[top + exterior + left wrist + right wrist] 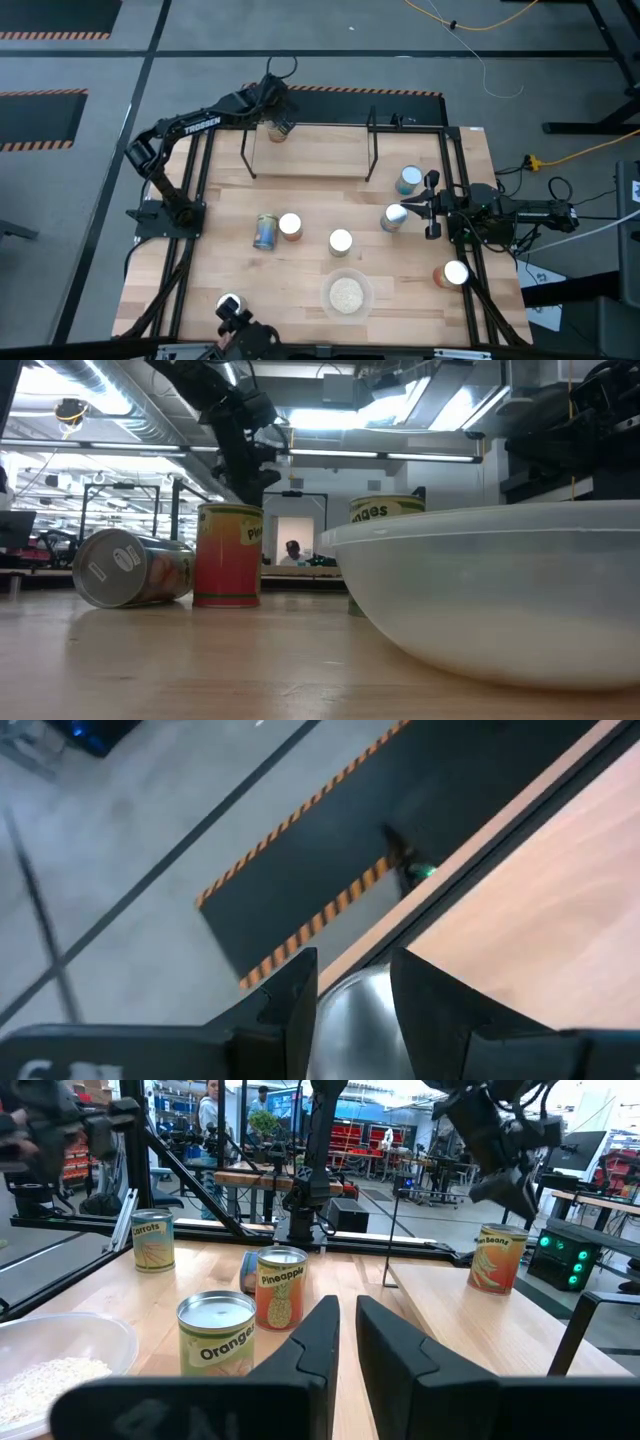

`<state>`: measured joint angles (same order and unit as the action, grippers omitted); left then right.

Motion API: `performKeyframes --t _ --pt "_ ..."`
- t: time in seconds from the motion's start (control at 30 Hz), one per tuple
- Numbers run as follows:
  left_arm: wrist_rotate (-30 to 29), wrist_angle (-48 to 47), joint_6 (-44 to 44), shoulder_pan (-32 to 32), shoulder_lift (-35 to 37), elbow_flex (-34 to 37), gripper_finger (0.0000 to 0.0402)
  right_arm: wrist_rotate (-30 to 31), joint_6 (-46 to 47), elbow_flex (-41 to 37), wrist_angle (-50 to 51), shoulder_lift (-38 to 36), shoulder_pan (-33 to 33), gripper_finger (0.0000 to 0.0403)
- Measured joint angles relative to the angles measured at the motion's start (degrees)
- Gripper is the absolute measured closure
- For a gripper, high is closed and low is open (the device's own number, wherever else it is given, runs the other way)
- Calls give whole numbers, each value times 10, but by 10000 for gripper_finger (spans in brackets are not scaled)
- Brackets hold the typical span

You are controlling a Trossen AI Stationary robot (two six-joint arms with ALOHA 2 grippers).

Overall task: Pick and place cans onto a shelf
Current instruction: Put the canned carrots on the shelf

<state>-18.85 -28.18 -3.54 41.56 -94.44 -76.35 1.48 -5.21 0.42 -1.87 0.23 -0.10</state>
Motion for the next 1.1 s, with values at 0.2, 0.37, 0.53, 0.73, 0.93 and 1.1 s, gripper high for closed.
performKeyframes --t 0.2,0.37,0.53,0.73,0.93,1.1 --pt "35 -42 19 -37 16 -57 280 0 0 0 0 0 0 358" --pt "35 -108 30 -86 27 -122 280 0 1 0 0 0 0 358" --pt "36 -191 83 -141 27 -186 280 0 2 0 0 0 0 358" --pt "36 -243 131 -220 27 -218 280 0 2 0 0 0 0 358" --pt "61 -255 140 -294 27 -221 280 0 1 0 0 0 0 358" --pt "101 -254 154 -350 27 -221 280 0 0 0 0 0 0 358"
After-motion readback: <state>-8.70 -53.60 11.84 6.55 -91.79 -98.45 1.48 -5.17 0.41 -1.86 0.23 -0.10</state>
